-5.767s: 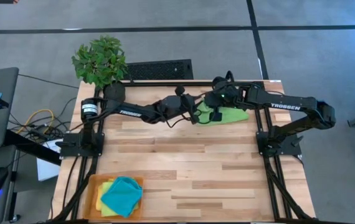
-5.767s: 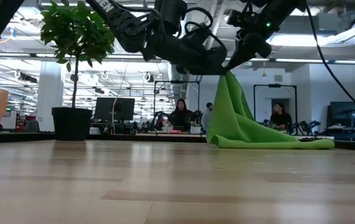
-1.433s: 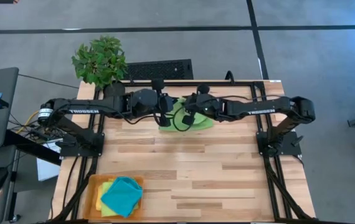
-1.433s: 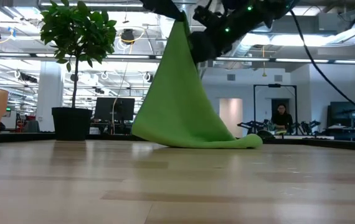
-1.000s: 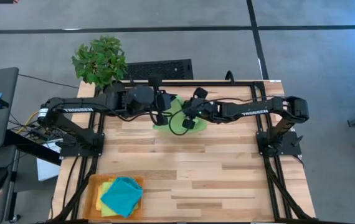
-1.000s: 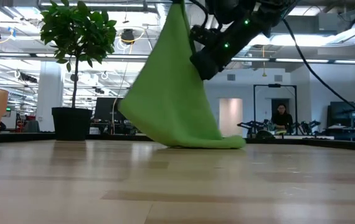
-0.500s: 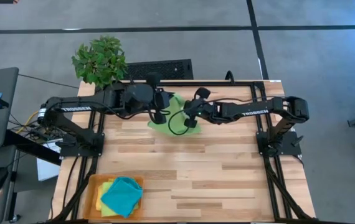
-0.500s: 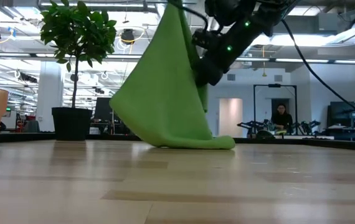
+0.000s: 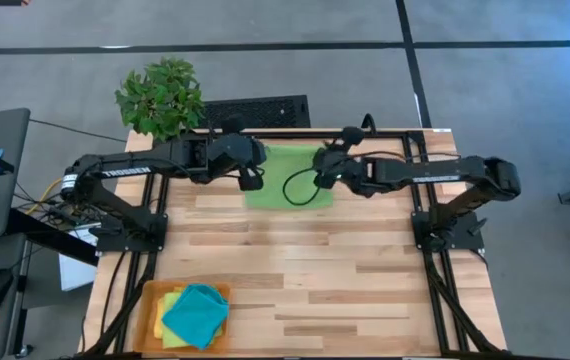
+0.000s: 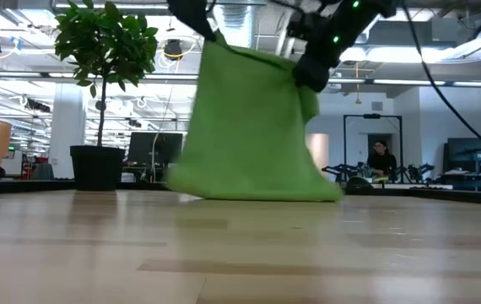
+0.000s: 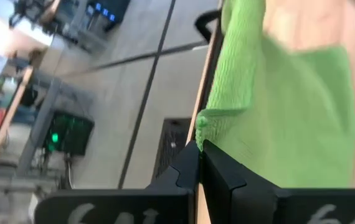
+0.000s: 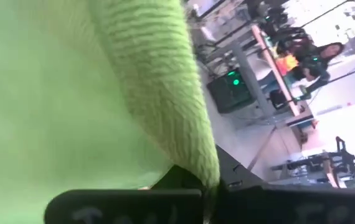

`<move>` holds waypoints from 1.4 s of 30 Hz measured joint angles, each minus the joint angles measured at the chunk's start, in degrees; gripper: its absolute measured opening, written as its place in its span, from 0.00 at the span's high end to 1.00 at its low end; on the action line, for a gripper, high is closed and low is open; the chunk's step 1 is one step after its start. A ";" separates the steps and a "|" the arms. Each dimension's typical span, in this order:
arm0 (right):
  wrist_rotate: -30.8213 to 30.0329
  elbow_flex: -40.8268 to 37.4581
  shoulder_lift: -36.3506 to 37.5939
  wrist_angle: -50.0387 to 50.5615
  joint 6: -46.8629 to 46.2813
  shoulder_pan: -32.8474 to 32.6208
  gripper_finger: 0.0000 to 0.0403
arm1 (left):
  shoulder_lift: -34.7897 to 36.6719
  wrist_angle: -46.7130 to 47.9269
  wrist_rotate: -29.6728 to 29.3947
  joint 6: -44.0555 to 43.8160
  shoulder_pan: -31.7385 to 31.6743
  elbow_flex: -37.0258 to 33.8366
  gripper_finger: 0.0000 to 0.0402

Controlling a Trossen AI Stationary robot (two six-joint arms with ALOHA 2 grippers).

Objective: Fold microfiber towels
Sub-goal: Fold the green towel

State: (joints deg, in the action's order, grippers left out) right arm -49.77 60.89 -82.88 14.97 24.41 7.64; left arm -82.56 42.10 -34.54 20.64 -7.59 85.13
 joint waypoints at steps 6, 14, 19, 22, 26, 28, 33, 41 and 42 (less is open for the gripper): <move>0.46 -0.03 5.12 -1.83 4.68 3.90 0.98 | -0.06 -9.02 -0.23 -0.40 -4.62 -2.43 1.00; 0.39 -0.03 5.26 -9.14 13.49 9.93 0.99 | -0.09 -22.36 1.02 7.04 -8.50 -4.19 1.00; 0.21 -0.01 6.45 -9.75 14.57 8.46 0.97 | -0.07 -20.09 0.83 8.73 -8.16 -4.19 1.00; 0.55 -0.02 6.85 -5.70 12.32 6.00 0.97 | -0.07 -14.03 1.97 6.17 -7.48 -4.19 1.00; 3.05 -0.05 6.72 6.17 3.84 2.45 0.99 | -0.07 -6.94 7.02 1.60 -6.08 -4.19 1.00; 3.91 -0.05 6.67 12.55 -1.89 0.65 0.99 | -0.05 -4.70 10.95 -0.24 -5.18 -4.55 1.00; 5.44 -0.05 6.64 24.66 -16.25 -4.80 0.97 | -0.04 -4.31 16.36 -3.96 -2.42 -9.49 1.00; 16.93 -0.05 6.64 31.49 -29.54 -14.07 0.98 | -0.02 -6.50 21.60 -13.42 2.53 -18.08 1.00; 18.04 -0.05 6.64 31.52 -30.51 -15.23 0.98 | -0.02 -6.50 22.27 -14.83 3.33 -18.58 1.00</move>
State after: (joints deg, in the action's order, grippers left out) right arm -31.73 60.84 -76.25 46.49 -6.09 -7.59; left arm -82.59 35.59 -12.27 5.80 -4.26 66.56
